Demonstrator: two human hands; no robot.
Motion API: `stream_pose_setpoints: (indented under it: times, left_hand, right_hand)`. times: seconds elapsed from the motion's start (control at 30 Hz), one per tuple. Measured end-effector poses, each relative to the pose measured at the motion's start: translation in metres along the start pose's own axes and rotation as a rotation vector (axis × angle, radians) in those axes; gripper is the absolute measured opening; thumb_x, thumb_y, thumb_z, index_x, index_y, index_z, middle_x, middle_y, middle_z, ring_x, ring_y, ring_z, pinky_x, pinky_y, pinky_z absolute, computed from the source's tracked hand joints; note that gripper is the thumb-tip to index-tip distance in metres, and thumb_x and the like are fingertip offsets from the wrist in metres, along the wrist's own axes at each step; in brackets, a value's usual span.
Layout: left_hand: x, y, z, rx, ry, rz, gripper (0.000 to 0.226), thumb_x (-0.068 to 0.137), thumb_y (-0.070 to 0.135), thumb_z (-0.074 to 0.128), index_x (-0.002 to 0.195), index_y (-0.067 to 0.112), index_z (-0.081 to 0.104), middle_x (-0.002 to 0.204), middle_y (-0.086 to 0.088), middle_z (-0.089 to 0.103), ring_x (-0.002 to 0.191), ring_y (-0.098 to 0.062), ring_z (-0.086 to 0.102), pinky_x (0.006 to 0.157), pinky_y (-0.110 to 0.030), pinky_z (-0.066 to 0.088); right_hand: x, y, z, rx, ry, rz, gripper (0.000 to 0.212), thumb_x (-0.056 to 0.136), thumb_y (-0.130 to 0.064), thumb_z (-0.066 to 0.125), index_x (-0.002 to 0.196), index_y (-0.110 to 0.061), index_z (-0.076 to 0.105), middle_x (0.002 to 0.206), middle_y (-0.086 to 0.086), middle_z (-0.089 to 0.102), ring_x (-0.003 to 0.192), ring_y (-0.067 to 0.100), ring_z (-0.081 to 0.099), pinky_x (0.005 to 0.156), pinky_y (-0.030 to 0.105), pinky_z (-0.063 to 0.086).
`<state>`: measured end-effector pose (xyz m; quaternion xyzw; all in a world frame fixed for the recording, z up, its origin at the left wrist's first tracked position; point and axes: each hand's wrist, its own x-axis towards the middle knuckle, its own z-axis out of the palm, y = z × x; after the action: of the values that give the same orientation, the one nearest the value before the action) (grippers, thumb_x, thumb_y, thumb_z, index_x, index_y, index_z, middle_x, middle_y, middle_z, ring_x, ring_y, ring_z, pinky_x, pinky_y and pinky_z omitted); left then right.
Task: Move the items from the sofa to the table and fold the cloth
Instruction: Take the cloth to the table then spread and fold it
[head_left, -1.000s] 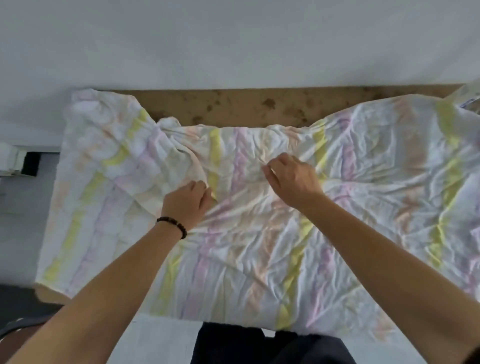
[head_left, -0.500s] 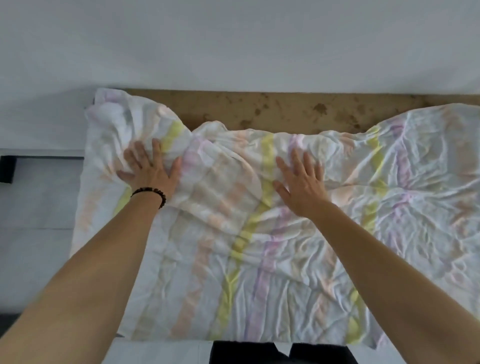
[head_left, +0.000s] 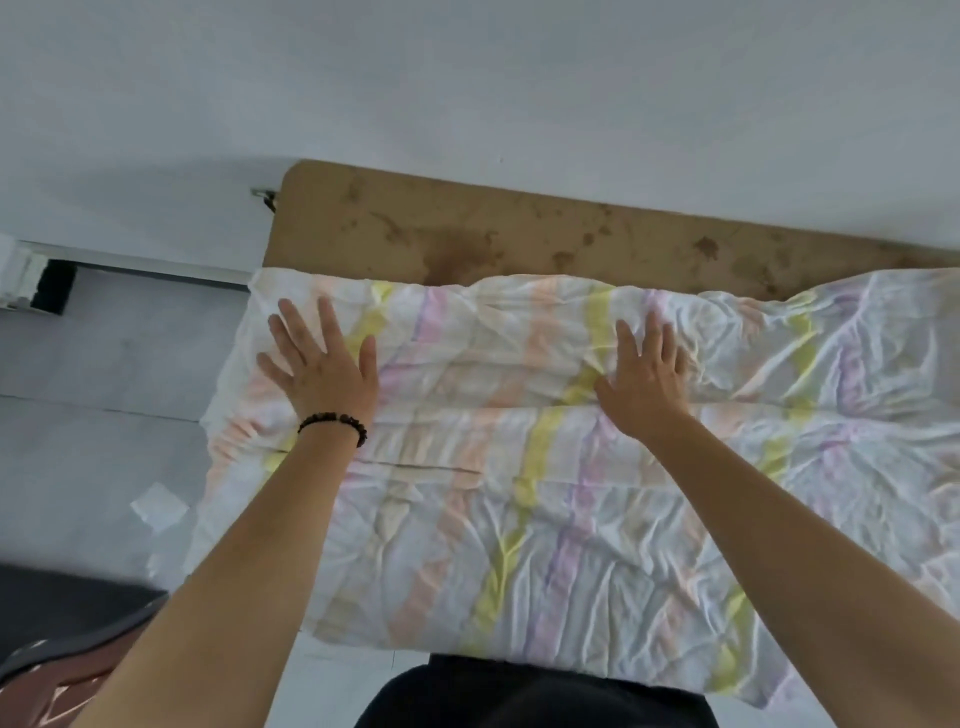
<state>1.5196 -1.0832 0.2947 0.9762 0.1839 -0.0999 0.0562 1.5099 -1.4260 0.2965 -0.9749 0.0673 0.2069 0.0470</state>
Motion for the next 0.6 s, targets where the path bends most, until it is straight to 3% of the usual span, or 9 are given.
stream_pose_setpoints:
  times: [0.1, 0.17, 0.2, 0.27, 0.33, 0.4, 0.47, 0.53, 0.6]
  left_hand:
    - [0.031, 0.002, -0.003, 0.088, -0.009, 0.126, 0.063, 0.098, 0.029, 0.040, 0.153, 0.015, 0.011, 0.154, -0.022, 0.023, 0.142, -0.039, 0.020, 0.108, -0.058, 0.022]
    - [0.039, -0.003, -0.007, 0.108, -0.004, 0.114, 0.049, 0.092, 0.014, 0.048, 0.140, 0.010, 0.038, 0.124, -0.022, 0.052, 0.116, -0.039, 0.045, 0.093, -0.050, 0.034]
    - [0.035, -0.007, -0.009, 0.113, 0.023, 0.137, 0.035, 0.090, 0.010, 0.049, 0.125, 0.009, 0.052, 0.108, -0.019, 0.057, 0.101, -0.037, 0.050, 0.085, -0.046, 0.036]
    - [0.015, -0.017, -0.011, 0.117, 0.033, 0.206, 0.017, 0.090, 0.012, 0.048, 0.098, 0.009, 0.062, 0.091, -0.013, 0.058, 0.084, -0.033, 0.052, 0.075, -0.041, 0.037]
    - [-0.018, -0.029, -0.007, 0.142, -0.075, 0.246, 0.021, 0.092, 0.020, 0.043, 0.091, 0.009, 0.061, 0.087, -0.010, 0.058, 0.077, -0.031, 0.055, 0.069, -0.038, 0.040]
    - [-0.046, -0.039, -0.002, 0.155, -0.219, 0.251, 0.024, 0.094, 0.024, 0.041, 0.092, 0.009, 0.059, 0.085, -0.006, 0.056, 0.071, -0.029, 0.056, 0.061, -0.034, 0.042]
    - [-0.051, -0.041, -0.006, 0.133, -0.231, 0.253, 0.022, 0.093, 0.024, 0.043, 0.092, 0.009, 0.059, 0.084, -0.005, 0.055, 0.070, -0.027, 0.055, 0.058, -0.033, 0.041]
    - [-0.033, -0.027, -0.009, 0.060, -0.100, 0.304, 0.017, 0.089, 0.018, 0.049, 0.095, 0.007, 0.061, 0.089, -0.011, 0.057, 0.078, -0.032, 0.054, 0.060, -0.036, 0.042]
    - [-0.003, 0.000, -0.012, -0.024, 0.046, 0.399, 0.023, 0.089, 0.015, 0.051, 0.108, 0.007, 0.061, 0.103, -0.015, 0.060, 0.092, -0.036, 0.055, 0.071, -0.043, 0.047]
  right_hand:
    - [-0.002, -0.024, 0.000, 0.045, 0.126, -0.174, 0.068, 0.093, -0.022, 0.054, 0.154, -0.017, 0.025, 0.162, 0.020, 0.010, 0.149, 0.042, 0.009, 0.117, 0.055, 0.017]
    - [-0.005, -0.041, 0.006, 0.102, 0.137, -0.310, 0.060, 0.095, -0.018, 0.056, 0.151, -0.016, 0.035, 0.158, 0.018, 0.027, 0.146, 0.040, 0.024, 0.113, 0.053, 0.027]
    - [-0.008, -0.051, 0.010, 0.112, 0.136, -0.369, 0.056, 0.093, -0.017, 0.059, 0.147, -0.015, 0.042, 0.153, 0.017, 0.038, 0.142, 0.038, 0.033, 0.111, 0.052, 0.031]
    - [-0.015, -0.065, 0.019, 0.119, 0.141, -0.437, 0.050, 0.087, -0.015, 0.065, 0.135, -0.013, 0.054, 0.138, 0.014, 0.054, 0.131, 0.034, 0.049, 0.105, 0.048, 0.039]
    - [-0.020, -0.072, 0.024, 0.147, 0.162, -0.443, 0.042, 0.084, -0.016, 0.068, 0.126, -0.014, 0.061, 0.129, 0.012, 0.059, 0.122, 0.032, 0.055, 0.101, 0.046, 0.042]
    - [-0.015, -0.072, 0.020, 0.187, 0.200, -0.403, 0.037, 0.088, -0.017, 0.063, 0.125, -0.016, 0.061, 0.126, 0.009, 0.060, 0.118, 0.031, 0.056, 0.099, 0.044, 0.042]
    - [0.004, -0.071, 0.008, 0.201, 0.303, -0.344, 0.040, 0.091, -0.012, 0.058, 0.131, -0.014, 0.057, 0.129, 0.013, 0.057, 0.118, 0.034, 0.055, 0.098, 0.046, 0.043]
    - [0.029, -0.068, -0.008, 0.175, 0.350, -0.242, 0.049, 0.094, -0.010, 0.055, 0.142, -0.012, 0.047, 0.143, 0.019, 0.046, 0.133, 0.038, 0.043, 0.106, 0.049, 0.038]
    - [0.051, -0.064, -0.021, 0.124, 0.262, -0.153, 0.056, 0.099, -0.013, 0.048, 0.151, -0.010, 0.030, 0.155, 0.019, 0.031, 0.146, 0.038, 0.021, 0.118, 0.050, 0.021]
